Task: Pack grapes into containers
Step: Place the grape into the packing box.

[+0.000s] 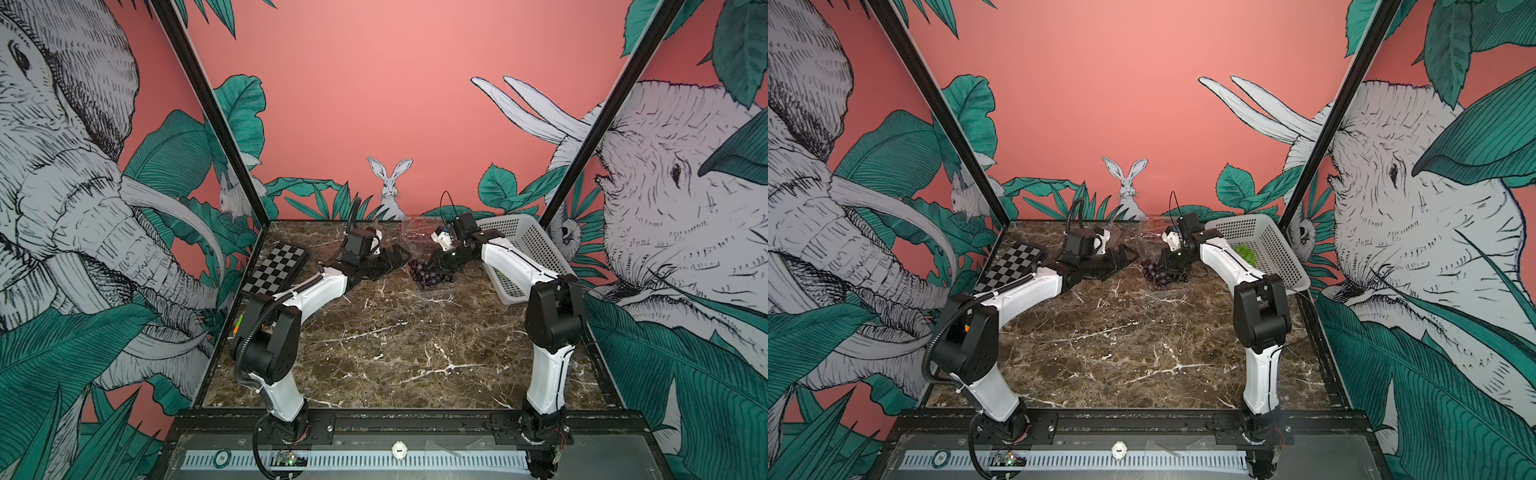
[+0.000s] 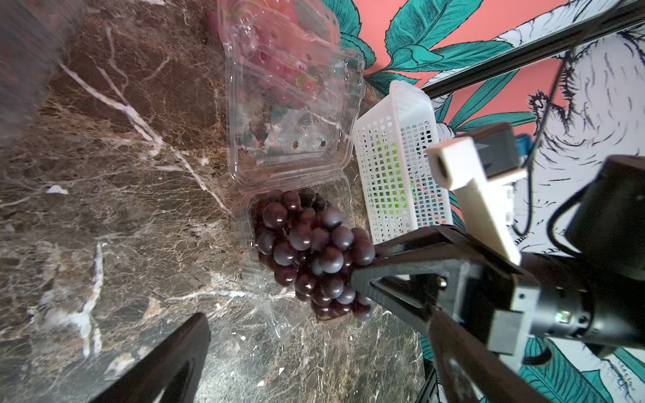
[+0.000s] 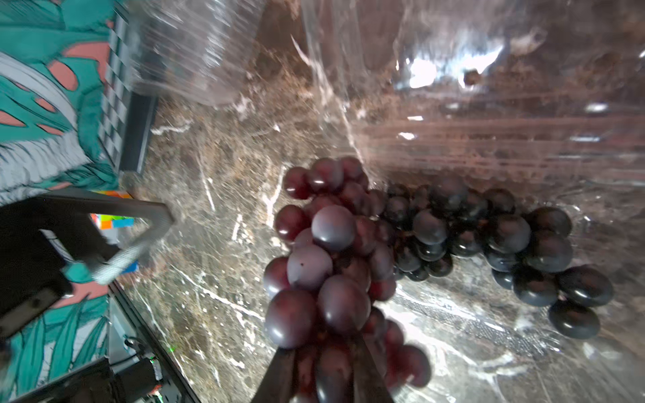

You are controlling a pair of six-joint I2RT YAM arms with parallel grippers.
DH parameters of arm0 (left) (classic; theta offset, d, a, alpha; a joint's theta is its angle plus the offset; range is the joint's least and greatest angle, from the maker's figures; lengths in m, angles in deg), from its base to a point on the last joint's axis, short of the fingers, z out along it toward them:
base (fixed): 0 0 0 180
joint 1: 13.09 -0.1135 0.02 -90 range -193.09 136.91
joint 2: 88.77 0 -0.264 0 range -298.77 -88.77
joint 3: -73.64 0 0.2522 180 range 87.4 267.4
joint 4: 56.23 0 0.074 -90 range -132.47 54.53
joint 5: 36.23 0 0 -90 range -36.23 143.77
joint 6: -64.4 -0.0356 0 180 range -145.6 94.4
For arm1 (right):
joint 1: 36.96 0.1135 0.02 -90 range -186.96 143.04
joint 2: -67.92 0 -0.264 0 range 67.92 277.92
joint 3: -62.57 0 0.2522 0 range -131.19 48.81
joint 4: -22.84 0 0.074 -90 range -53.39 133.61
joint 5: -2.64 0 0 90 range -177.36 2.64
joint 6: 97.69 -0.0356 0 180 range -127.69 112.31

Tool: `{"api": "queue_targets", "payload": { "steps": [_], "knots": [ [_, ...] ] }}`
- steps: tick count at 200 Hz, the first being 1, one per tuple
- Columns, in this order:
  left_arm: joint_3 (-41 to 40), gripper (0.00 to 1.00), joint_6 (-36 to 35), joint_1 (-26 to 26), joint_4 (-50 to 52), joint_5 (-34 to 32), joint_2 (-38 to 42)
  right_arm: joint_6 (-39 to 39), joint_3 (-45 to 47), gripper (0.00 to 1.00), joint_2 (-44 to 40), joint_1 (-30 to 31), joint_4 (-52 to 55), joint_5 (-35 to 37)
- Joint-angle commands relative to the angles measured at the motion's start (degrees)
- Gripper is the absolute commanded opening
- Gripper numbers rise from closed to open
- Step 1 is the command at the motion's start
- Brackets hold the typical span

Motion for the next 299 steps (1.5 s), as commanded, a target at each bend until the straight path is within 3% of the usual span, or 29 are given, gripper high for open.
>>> {"api": "queue_targets", "payload": {
  "steps": [1,119,205,299],
  "knots": [
    [0.44,0.99,0.37,-0.29,-1.11,0.59,0.95,5.63,-3.22,0.23,1.29,-0.37,4.33,-0.47],
    [0.79,0.99,0.33,-0.28,-0.75,0.49,-0.29,14.79,-5.21,0.24,3.37,-2.55,9.51,10.12],
    [1.24,0.99,0.25,-0.24,-0.23,0.38,-0.99,17.68,-4.93,0.32,3.99,-2.59,12.26,16.70],
    [1.79,0.99,0.69,0.26,-0.32,0.40,-1.84,15.38,-0.06,0.50,-2.49,-2.58,10.13,13.13]
  ]
}}
